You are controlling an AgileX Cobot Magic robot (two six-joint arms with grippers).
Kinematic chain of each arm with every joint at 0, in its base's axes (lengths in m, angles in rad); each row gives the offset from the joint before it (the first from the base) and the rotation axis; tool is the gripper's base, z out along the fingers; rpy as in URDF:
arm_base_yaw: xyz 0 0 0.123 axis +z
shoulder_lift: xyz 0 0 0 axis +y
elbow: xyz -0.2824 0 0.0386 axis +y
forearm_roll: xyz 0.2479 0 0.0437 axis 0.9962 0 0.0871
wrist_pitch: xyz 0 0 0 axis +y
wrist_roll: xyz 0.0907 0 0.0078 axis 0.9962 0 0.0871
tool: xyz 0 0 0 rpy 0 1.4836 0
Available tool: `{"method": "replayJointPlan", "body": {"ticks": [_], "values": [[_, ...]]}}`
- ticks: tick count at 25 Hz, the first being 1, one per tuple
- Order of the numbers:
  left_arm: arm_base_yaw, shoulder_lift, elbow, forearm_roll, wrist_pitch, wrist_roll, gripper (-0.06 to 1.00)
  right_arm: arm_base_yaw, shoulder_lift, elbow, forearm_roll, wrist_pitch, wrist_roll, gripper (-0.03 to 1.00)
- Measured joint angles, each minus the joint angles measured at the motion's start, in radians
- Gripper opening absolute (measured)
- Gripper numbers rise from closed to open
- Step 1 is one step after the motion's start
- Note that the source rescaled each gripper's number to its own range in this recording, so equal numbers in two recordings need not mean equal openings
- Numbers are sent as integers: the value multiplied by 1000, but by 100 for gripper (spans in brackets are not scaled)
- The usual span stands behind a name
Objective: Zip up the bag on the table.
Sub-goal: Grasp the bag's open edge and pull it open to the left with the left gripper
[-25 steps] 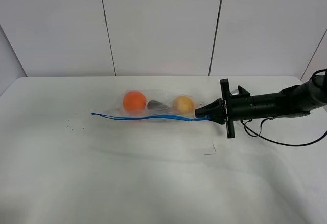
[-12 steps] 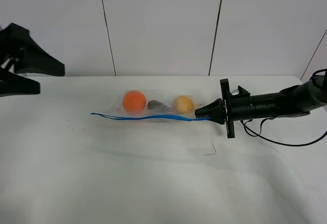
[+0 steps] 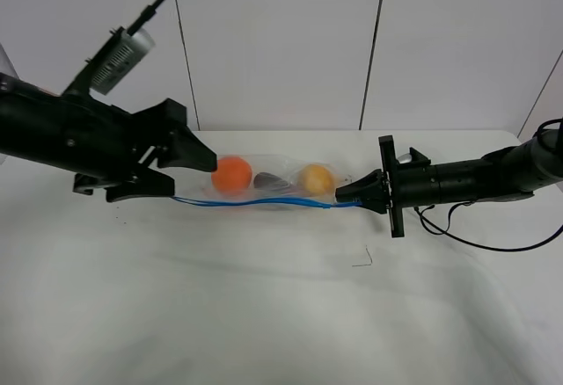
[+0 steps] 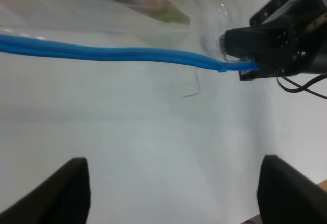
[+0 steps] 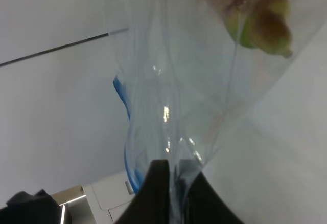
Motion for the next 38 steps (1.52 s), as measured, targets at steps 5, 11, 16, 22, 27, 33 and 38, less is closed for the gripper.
{"method": "replayJointPlan", "body": {"ticks": [5,11,16,22,27,33,38], "values": [[-178,134,0,-73,-175,-150,97,0,0,0,0,0,0,0],[-316,309,-1,-299,-354,-260,97,0,0,0,0,0,0,0],[-352,425,-66,-452,-379,-281,97,0,0,0,0,0,0,0],[-355,512,-186,-539,-380,-298,97,0,0,0,0,0,0,0],[-355,565,-205,-679,-383,-325,96,0,0,0,-7,0,0,0],[-355,607,-236,-762,-407,-327,91,0,0,0,-15,0,0,0],[-355,634,-257,-770,-409,-327,88,0,0,0,-17,0,0,0]]}}
